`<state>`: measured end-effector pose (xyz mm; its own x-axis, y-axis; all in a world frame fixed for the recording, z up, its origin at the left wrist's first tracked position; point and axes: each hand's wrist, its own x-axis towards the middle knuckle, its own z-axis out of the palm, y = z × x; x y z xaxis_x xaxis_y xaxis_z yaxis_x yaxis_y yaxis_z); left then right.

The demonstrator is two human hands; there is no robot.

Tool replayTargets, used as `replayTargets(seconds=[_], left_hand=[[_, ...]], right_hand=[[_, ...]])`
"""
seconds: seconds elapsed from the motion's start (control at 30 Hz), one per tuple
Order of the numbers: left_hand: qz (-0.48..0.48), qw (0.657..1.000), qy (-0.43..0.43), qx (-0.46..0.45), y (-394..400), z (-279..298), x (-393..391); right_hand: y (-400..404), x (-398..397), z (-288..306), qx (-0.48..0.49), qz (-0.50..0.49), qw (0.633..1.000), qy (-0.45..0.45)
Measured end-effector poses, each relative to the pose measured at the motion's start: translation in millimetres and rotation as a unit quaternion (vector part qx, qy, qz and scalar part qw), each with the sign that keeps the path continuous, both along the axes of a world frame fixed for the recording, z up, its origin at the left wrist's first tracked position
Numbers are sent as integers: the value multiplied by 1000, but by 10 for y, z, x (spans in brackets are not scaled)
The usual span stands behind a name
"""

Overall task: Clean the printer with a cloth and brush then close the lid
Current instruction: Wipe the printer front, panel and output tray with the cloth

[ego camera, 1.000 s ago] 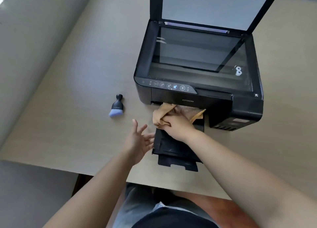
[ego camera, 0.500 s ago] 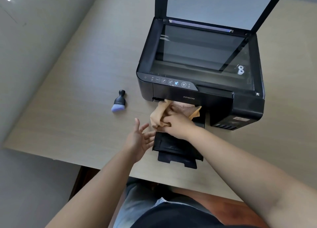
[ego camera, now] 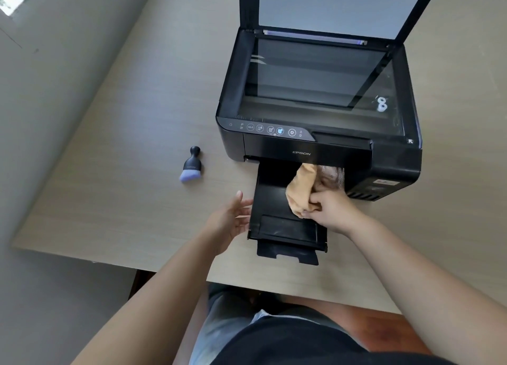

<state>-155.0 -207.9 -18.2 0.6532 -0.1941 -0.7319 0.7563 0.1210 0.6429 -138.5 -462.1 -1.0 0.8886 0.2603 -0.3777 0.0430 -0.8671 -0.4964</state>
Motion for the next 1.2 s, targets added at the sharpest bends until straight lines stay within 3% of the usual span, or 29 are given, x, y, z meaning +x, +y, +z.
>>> replayTargets(seconds=[0.17, 0.27, 0.4, 0.53, 0.63, 0.73, 0.83, 0.93, 1.0, 1.2], left_hand=[[11, 1000, 6, 10, -42, 8, 32], [9, 1000, 2, 23, -45, 4, 34], [-34, 998, -19, 52, -38, -70, 12], [-45, 996, -42, 56, -43, -83, -2], [-48, 996, -55, 51, -46, -62, 1], [-52, 996, -55, 55, -47, -67, 4], [-51, 995, -55, 60, -51, -70, 13], [-57, 995, -59, 59, -53, -44, 10], [-60, 994, -60, 66, -63, -42, 7], [-59, 994, -60, 68, -68, -61, 0]], right_hand=[[675, 172, -50, 7, 81, 994, -72], [590, 206, -79, 13, 94, 992, -85], [33, -12, -142, 49, 39, 997, -52], [-339, -352, -134, 73, -24, 986, -149], [-389, -606, -122, 88, -68, 980, -163], [-335, -781, -168, 120, -154, 972, -132], [-316, -878, -185, 158, -228, 960, -42], [-346, -862, -164, 183, -245, 951, 37], [-352, -759, -134, 161, -234, 958, 43], [-131, -246, -173, 36, -167, 977, -130]])
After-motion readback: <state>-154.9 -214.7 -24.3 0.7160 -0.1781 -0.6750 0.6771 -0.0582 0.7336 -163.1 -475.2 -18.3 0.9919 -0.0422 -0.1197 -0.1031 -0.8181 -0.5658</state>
